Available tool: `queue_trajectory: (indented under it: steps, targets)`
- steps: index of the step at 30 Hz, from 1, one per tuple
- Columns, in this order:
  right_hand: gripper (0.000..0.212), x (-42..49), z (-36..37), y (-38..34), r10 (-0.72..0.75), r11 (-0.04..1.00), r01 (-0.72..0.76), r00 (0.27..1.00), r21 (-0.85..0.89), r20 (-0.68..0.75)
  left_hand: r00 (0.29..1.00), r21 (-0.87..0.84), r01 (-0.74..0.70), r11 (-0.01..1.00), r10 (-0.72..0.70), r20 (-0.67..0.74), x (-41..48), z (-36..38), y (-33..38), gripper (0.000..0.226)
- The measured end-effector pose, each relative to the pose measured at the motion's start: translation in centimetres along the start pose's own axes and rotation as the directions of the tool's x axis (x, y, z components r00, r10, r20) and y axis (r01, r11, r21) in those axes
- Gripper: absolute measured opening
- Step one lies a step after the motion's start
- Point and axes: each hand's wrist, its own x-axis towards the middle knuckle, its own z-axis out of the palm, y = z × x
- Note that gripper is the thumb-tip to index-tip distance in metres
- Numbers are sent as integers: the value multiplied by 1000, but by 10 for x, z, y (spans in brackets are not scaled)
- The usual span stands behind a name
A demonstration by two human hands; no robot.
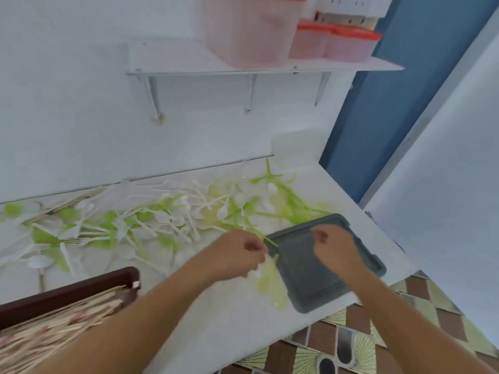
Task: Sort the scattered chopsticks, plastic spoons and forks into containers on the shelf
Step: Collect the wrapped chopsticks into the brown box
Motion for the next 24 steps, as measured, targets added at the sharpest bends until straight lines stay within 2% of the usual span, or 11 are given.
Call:
queue_trajectory:
  steps: [1,3,5,7,9,11,13,16,18,21,24]
  targets:
    - [46,17,-17,31,149,989,-148,988,-27,28,992,-92,106,990,-99,77,14,25,10,14]
    - [60,43,-41,82,303,948,-295,951,-116,58,937,-226,316,921,-266,228,38,72,18,13]
    - [61,59,-49,112,360,922,-335,927,-192,110,899,-315,424,849,-354,256,57,108,13,19]
    - [57,70,-45,130,356,921,-314,919,-230,169,883,-453,467,760,-423,201,71,134,8,43]
    - [54,76,-39,140,327,922,-278,932,-271,156,874,-567,453,688,-467,132,81,149,7,70]
    - [50,80,-36,146,307,928,-269,944,-257,119,857,-621,426,658,-513,43,87,156,11,79]
    - [46,79,-37,148,315,943,-300,945,-146,89,840,-665,406,628,-542,1,90,159,12,73]
    - [44,86,-54,150,328,944,-329,942,-2,71,835,-714,392,580,-550,12,92,155,15,66]
    - [41,96,-73,150,314,949,-316,947,10,71,846,-736,368,569,-533,12,92,148,21,64]
    - [33,108,-108,137,293,956,-293,956,32,0,873,-723,343,600,-487,10,97,134,37,75]
    - [28,126,-139,119,312,950,-310,948,49,-67,928,-770,210,602,-372,-38,112,115,54,63]
